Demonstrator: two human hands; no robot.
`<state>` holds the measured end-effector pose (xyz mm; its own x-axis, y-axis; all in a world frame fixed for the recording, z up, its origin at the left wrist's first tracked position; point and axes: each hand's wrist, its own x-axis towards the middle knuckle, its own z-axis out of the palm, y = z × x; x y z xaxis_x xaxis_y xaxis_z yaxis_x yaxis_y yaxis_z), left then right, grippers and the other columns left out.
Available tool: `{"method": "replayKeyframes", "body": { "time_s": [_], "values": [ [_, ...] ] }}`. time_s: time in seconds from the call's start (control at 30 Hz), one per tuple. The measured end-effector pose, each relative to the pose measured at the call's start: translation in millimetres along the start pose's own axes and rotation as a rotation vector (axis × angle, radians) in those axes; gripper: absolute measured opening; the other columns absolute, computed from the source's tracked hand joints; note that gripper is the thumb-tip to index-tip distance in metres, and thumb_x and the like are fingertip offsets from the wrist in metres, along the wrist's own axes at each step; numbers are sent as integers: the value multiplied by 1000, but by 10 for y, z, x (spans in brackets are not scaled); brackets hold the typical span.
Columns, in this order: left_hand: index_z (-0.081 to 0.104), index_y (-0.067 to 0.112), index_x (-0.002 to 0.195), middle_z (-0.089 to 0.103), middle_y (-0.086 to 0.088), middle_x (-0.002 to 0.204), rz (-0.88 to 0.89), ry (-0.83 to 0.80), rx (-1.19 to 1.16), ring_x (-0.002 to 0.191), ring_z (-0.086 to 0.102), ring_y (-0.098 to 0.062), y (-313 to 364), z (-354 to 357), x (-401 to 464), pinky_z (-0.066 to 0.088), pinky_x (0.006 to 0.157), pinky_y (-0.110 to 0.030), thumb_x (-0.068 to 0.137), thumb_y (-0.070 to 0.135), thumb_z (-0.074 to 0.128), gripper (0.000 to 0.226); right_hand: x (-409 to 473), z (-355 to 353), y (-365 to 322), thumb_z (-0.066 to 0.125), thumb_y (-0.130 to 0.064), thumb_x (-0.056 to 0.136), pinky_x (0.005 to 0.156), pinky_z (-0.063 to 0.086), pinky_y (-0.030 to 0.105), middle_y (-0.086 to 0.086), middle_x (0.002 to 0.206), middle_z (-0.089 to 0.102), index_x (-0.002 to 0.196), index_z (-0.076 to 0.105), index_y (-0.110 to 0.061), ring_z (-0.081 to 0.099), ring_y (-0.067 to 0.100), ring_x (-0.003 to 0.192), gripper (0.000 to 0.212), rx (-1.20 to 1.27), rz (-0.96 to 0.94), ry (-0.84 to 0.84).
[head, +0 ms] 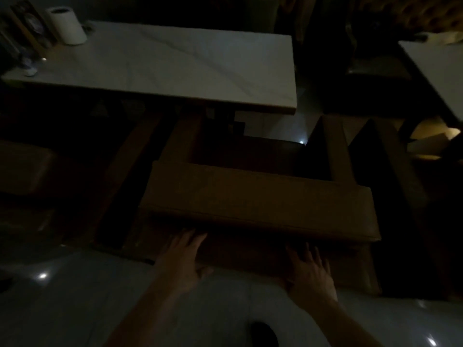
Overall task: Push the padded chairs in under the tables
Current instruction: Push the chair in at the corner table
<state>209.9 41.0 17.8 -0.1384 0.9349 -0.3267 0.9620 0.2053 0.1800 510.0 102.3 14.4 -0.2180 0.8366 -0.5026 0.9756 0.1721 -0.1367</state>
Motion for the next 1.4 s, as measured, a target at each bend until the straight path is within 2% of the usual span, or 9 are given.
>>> {"method": "replayKeyframes", "body": {
  "time_s": [0.1,0.27,0.4,0.63,0.83,0.93,1.03,1.13,1.4],
  "values": [
    [1,40,153,6,2,164,37,-51,84,149,5,-26,-182,90,154,11,119,-46,78,76,53,98,30,91,-111,51,-71,84,119,10,63,21,161,-17,152,-19,-38,-12,45,148,103,16,51,25],
    [-2,40,153,6,4,162,67,22,96,148,4,-28,-372,208,215,7,121,-48,79,77,50,98,87,229,-176,44,-78,82,116,9,67,23,161,-13,151,-12,-48,-13,48,147,94,-13,78,88],
    [15,42,152,20,5,158,32,134,-36,145,13,-26,-352,329,160,25,114,-44,81,69,55,85,78,378,-162,42,-72,87,118,12,65,22,162,-9,149,-15,-49,-11,47,147,87,-40,92,149],
    [25,43,149,33,6,153,7,171,-15,142,23,-26,-353,392,87,27,112,-43,82,68,54,77,45,454,-178,35,-73,88,118,13,64,21,163,-5,146,-16,-52,-10,45,148,80,-42,104,162],
    [50,42,134,59,6,131,-12,135,-3,123,51,-28,-413,453,-70,50,88,-47,63,69,67,78,-64,447,-201,30,-77,86,119,7,63,17,162,-18,144,-22,-53,-18,44,146,81,-36,99,40],
    [45,43,139,54,4,140,-4,123,-18,131,46,-29,-431,491,-63,45,97,-48,68,68,67,79,-55,458,-212,26,-80,82,118,7,64,17,162,-21,141,-24,-55,-19,45,146,81,-30,111,30],
    [30,45,147,36,8,154,-1,119,-34,143,28,-27,-410,467,-24,32,109,-45,80,66,58,77,34,421,-220,34,-79,83,118,8,65,17,161,-23,139,-26,-55,-19,46,145,86,-31,128,-22],
    [21,46,149,29,10,155,-14,115,-26,144,20,-25,-384,392,34,32,108,-43,84,64,55,75,95,399,-213,37,-79,83,118,8,66,16,160,-25,138,-26,-55,-19,47,145,88,-23,141,-59],
    [30,44,146,34,10,150,-41,138,-41,142,22,-24,-434,295,257,39,104,-42,82,61,60,73,202,368,-320,33,-74,88,117,8,66,18,162,-19,147,-18,-52,-18,47,145,81,-15,108,64]
  ]
}}
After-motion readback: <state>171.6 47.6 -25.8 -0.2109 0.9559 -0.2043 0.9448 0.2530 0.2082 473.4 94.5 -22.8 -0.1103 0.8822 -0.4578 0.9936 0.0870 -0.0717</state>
